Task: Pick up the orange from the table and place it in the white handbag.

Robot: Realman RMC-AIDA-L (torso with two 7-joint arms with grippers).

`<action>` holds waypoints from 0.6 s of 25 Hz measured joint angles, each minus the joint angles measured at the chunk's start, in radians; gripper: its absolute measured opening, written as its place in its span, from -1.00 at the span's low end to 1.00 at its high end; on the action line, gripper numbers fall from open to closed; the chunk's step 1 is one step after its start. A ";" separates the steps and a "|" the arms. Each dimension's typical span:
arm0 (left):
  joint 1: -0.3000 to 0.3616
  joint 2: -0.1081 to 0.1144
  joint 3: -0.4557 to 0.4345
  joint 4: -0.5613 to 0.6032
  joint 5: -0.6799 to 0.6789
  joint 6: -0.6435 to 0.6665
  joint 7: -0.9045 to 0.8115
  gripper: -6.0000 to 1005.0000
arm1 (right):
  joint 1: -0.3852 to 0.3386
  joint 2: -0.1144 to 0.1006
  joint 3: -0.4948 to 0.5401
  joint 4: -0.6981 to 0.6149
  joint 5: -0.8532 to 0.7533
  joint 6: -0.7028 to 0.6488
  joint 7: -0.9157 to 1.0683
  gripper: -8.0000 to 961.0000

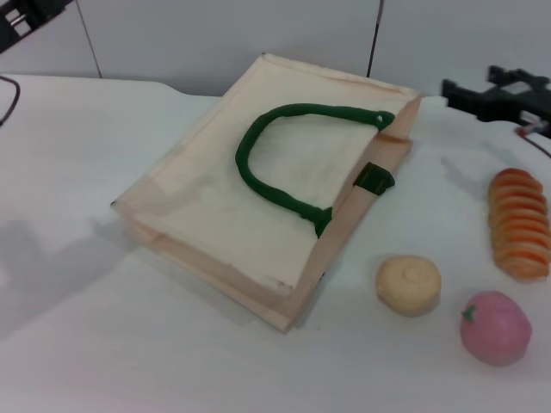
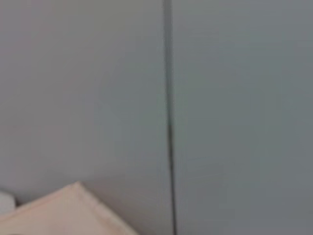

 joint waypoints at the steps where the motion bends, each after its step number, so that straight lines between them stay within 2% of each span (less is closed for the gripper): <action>1: 0.010 -0.008 0.000 0.008 -0.015 -0.011 0.044 0.59 | -0.010 0.006 0.037 -0.001 0.005 0.019 -0.028 0.82; 5: 0.035 -0.041 -0.004 0.030 -0.048 -0.065 0.207 0.58 | -0.042 0.015 0.171 0.044 0.104 0.143 -0.207 0.82; 11: 0.073 -0.090 -0.007 0.069 -0.095 -0.136 0.481 0.58 | -0.047 0.015 0.249 0.220 0.355 0.345 -0.566 0.82; 14: 0.102 -0.095 -0.007 0.155 -0.137 -0.183 0.664 0.58 | -0.049 0.016 0.282 0.323 0.486 0.438 -0.751 0.82; 15: 0.109 -0.095 -0.007 0.177 -0.151 -0.197 0.701 0.58 | -0.049 0.016 0.282 0.323 0.486 0.438 -0.751 0.82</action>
